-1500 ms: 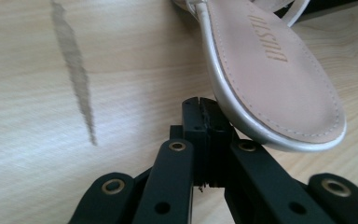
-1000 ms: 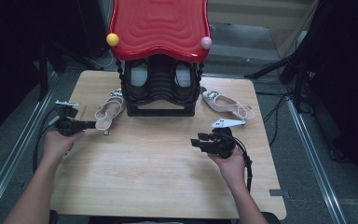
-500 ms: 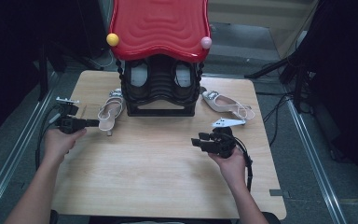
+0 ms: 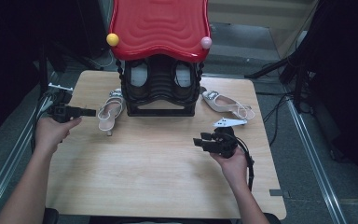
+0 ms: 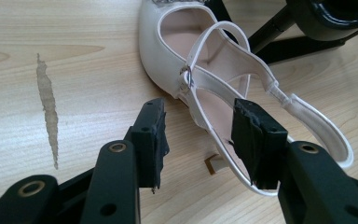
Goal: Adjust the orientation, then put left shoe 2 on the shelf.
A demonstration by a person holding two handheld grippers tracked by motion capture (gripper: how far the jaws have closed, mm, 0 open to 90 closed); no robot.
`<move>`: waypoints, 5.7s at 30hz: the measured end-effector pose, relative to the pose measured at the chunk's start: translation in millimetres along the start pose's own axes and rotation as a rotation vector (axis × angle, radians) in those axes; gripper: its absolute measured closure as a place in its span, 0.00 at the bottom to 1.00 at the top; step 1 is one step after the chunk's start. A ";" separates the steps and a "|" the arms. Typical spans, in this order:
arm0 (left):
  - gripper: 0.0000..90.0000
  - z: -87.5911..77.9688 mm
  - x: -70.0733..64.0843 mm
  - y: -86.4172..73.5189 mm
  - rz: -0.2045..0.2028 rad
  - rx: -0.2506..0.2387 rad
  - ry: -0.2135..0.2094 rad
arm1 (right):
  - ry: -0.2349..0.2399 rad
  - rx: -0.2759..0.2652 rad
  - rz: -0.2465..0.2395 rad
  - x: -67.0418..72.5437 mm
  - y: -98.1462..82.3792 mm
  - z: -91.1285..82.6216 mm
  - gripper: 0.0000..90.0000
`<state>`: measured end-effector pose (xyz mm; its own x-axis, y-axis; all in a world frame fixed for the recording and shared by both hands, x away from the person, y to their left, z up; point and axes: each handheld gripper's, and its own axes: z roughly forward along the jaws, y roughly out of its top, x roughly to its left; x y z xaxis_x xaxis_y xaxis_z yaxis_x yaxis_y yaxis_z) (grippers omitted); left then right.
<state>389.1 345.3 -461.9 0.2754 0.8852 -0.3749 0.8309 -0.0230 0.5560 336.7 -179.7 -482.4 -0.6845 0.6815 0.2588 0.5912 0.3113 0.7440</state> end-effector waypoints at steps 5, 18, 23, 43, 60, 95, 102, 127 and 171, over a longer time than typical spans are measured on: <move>0.60 2.4 -1.1 13.1 -0.002 0.029 -0.017 | -0.001 0.000 -0.004 0.4 -0.1 -0.1 0.61; 0.58 13.9 -3.9 39.1 0.015 0.125 0.023 | -0.008 0.002 -0.002 -0.9 -0.2 -0.7 0.61; 0.57 22.0 -8.6 40.4 0.016 0.145 0.034 | -0.010 0.002 -0.003 -0.8 -0.1 -1.5 0.61; 0.58 70.1 -10.6 49.5 -0.019 0.257 0.097 | -0.016 0.001 -0.009 -1.5 -0.2 -2.0 0.61; 0.93 75.3 -1.4 53.1 -0.068 0.263 0.183 | -0.021 0.004 -0.015 -0.7 -0.6 -2.0 0.61; 0.94 3.1 8.7 74.1 -0.162 0.132 0.108 | -0.024 -0.005 -0.013 -2.3 -1.0 -3.9 0.48; 0.94 -13.3 1.9 84.4 -0.162 0.103 0.096 | -0.031 -0.028 -0.006 -2.9 -0.1 -5.2 0.43; 0.94 -78.2 -33.3 134.0 -0.131 0.025 0.075 | -0.031 -0.029 -0.034 -1.6 -0.2 -3.0 0.45; 0.93 -154.0 -178.2 255.4 0.022 -0.140 0.029 | -0.041 -0.010 -0.053 5.0 -6.2 -7.4 0.46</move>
<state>477.7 253.2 -138.9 0.2770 0.8985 -0.3406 0.7489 0.0202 0.6624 326.5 -183.1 -481.2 -0.6964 0.6910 0.1935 0.5502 0.3410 0.7622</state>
